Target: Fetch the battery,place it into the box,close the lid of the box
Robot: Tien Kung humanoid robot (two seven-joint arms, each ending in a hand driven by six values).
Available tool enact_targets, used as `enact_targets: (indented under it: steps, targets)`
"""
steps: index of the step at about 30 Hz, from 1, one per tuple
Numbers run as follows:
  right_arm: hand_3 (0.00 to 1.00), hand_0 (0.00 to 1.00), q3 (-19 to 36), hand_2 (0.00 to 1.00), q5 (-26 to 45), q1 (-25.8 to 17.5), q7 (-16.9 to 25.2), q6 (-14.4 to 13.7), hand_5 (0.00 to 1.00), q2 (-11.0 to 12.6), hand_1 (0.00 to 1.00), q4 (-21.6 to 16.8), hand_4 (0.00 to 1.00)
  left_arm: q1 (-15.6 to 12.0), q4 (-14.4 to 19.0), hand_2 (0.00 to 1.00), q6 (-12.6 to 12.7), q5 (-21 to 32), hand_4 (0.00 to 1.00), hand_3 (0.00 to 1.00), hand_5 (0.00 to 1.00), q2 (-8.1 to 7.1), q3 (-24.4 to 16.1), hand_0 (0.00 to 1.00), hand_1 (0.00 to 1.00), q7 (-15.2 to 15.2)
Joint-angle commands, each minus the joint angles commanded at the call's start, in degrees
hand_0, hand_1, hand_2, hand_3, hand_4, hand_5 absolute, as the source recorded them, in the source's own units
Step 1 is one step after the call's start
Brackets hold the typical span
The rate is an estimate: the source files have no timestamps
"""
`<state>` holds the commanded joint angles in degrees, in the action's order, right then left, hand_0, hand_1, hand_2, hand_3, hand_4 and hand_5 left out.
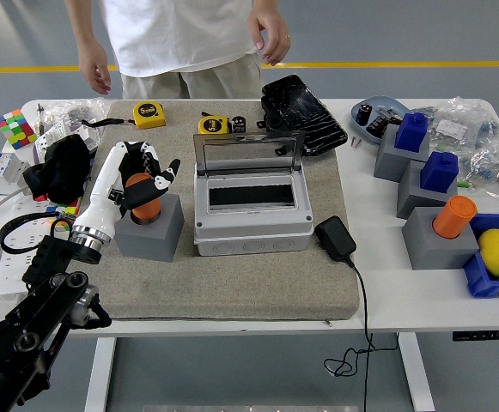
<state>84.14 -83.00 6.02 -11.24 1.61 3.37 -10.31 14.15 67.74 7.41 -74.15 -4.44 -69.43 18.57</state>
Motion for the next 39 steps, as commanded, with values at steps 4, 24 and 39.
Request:
enact_targets:
  steps: [4, 24, 39]
  targets:
    - [0.650, 0.695, 0.1, 0.706, 0.0, 0.0, 0.0, 0.0, 0.641, 0.0, 0.674, 0.0, 0.998, 0.0, 0.5, 0.139, 0.0, 0.9, 0.694, 0.192, 0.002, -0.13, 0.1, 0.031, 0.029, -1.5]
    - [0.649, 0.694, 0.1, 0.706, -0.2, 0.0, 0.0, 0.0, 0.641, 0.0, 0.674, 0.0, 0.998, -1.2, 3.0, 0.143, -0.4, 1.9, 0.718, 0.195, 0.002, -1.29, 0.0, 0.022, 0.024, -4.7]
    - [0.647, 0.697, -0.2, 0.704, -0.4, 0.1, 0.0, 0.0, 0.639, -0.1, 0.673, 0.0, 0.998, -1.0, 2.4, 0.161, -0.7, 4.2, 0.741, 0.209, 0.002, -1.25, 0.9, 0.029, 0.028, -5.6]
